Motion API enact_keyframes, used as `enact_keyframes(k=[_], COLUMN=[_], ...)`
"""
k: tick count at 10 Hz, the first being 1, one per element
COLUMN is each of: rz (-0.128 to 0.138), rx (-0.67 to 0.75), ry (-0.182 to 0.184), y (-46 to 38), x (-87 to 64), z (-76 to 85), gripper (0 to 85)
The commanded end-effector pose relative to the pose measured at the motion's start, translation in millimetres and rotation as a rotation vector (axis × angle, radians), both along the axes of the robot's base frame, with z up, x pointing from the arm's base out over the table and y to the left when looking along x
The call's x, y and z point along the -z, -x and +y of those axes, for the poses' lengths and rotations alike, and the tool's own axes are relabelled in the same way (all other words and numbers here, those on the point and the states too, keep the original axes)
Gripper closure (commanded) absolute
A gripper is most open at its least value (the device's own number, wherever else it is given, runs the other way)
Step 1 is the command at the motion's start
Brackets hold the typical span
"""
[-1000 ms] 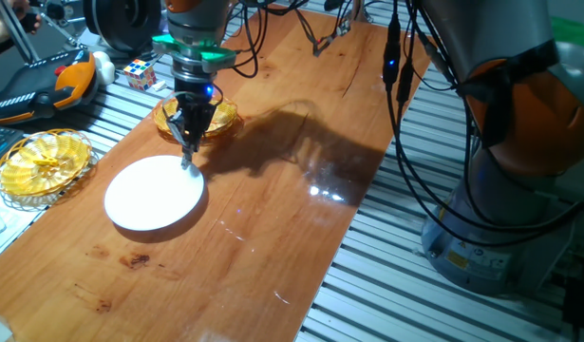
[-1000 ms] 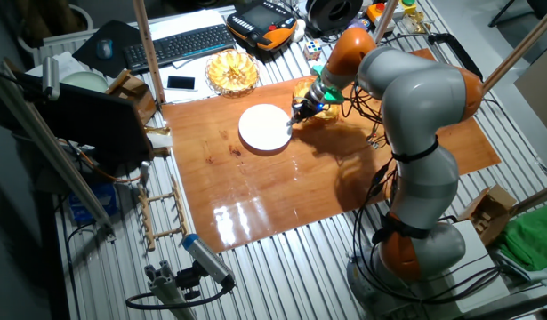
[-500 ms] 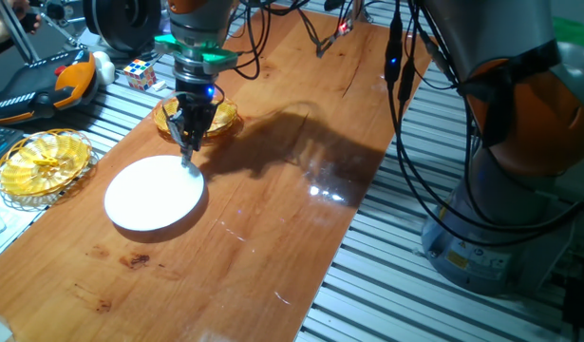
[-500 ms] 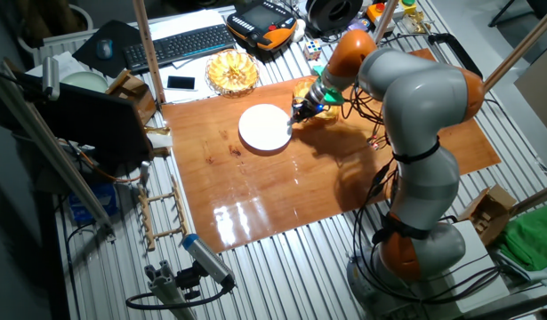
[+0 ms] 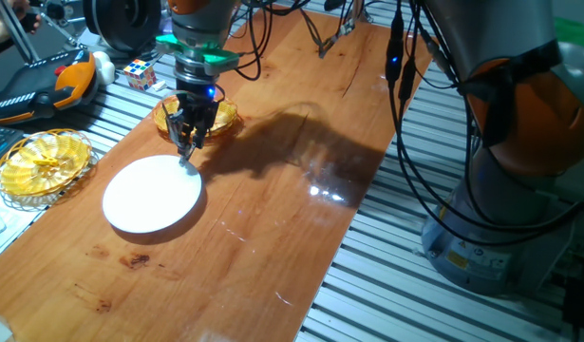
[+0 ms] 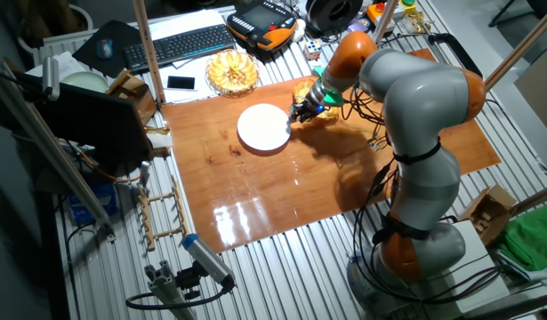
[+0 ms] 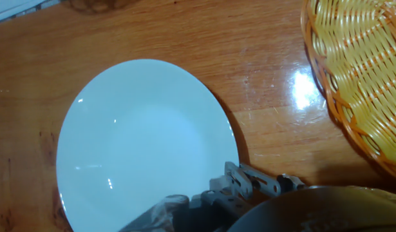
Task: Use a clamp
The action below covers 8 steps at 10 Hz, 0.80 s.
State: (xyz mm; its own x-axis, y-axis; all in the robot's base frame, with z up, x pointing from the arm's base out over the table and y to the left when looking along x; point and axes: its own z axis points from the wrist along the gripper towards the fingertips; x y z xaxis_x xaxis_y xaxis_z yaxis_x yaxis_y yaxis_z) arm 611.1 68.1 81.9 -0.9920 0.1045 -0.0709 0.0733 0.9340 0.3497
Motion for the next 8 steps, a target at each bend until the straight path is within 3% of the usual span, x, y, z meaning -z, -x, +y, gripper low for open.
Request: enact_keyframes(k=[1, 5, 6, 8], rz=[-0.002, -0.006, -0.005, 0.009], rx=[0.001, 0.01, 0.012, 0.023], ry=[0.01, 0.041, 0.052, 0.107], y=[0.4, 0.5, 2.0, 7.0], x=[-2.1, -8.1, -13.2, -35.5], z=[-1.6, -12.7, -14.9, -20.7], gripper=[41.7, 43.3, 44.0, 51.0])
